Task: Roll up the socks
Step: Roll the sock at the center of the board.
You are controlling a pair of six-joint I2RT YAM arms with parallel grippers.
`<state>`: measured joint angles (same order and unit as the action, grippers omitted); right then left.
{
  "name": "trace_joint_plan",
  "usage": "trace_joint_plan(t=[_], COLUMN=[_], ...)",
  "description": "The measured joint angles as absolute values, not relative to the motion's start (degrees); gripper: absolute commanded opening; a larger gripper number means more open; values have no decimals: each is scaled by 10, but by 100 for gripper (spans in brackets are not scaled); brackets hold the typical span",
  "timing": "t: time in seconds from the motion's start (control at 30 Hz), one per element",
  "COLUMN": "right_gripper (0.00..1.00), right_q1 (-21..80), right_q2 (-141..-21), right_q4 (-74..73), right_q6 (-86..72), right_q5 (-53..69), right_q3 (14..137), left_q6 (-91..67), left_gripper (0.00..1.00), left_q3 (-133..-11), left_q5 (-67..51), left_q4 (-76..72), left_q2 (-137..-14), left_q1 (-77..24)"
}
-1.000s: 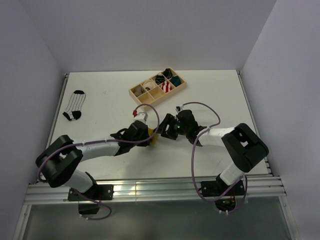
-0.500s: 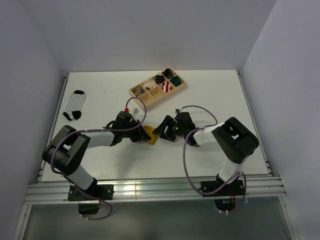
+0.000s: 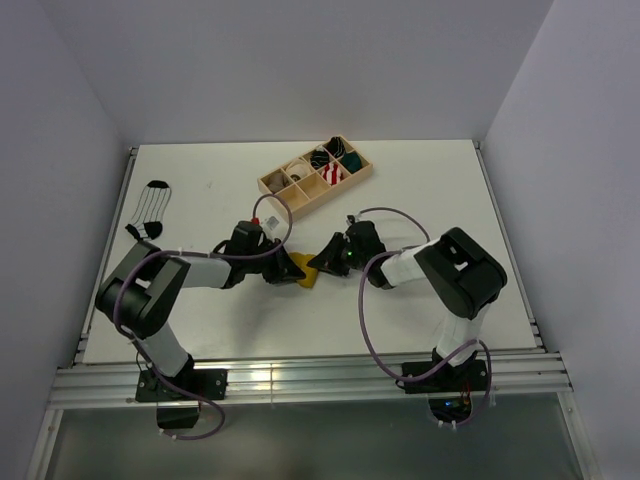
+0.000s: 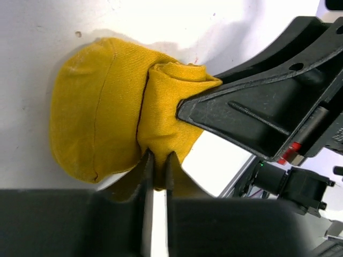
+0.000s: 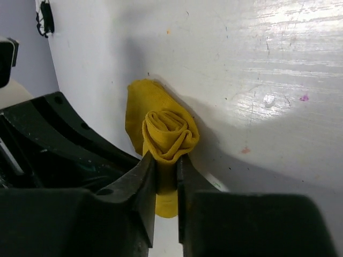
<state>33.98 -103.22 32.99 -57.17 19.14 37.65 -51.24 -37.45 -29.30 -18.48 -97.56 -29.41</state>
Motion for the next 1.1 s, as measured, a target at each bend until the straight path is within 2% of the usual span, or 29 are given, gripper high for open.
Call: trace_joint_plan(t=[0.03,0.07,0.17,0.27,0.47,0.67,0.87,1.1], right_gripper=[5,2,0,0,0,0,0,0], right_q1=[340,340,340,342,350,369,374,374], right_q2=[-1032,-1032,-1032,-1027,-999,-995,-995,-995], right_q4=[326,319,289,247,117,0,-52,-56], right_q6=[-569,-564,-551,-531,-487,-455,-450,-450], right_q5=[191,192,194,192,174,154,143,142], right_q3=[379,383,401,418,462,516,533,534], left_q6=[-511,-507,-497,-484,-454,-404,-365,-349], left_gripper=[30,37,55,63,67,66,64,62], left_q3=[-375,-376,-376,-376,-376,-369,-373,-400], left_q5=[-289,-284,-244,-180,29,209,319,362], left_q4=[-180,-175,-137,-90,-27,-44,-58,-58], left_q2=[-974,-971,-947,-900,-778,-711,-766,-851], left_q1=[-294,-295,-298,-314,-422,-552,-611,-642])
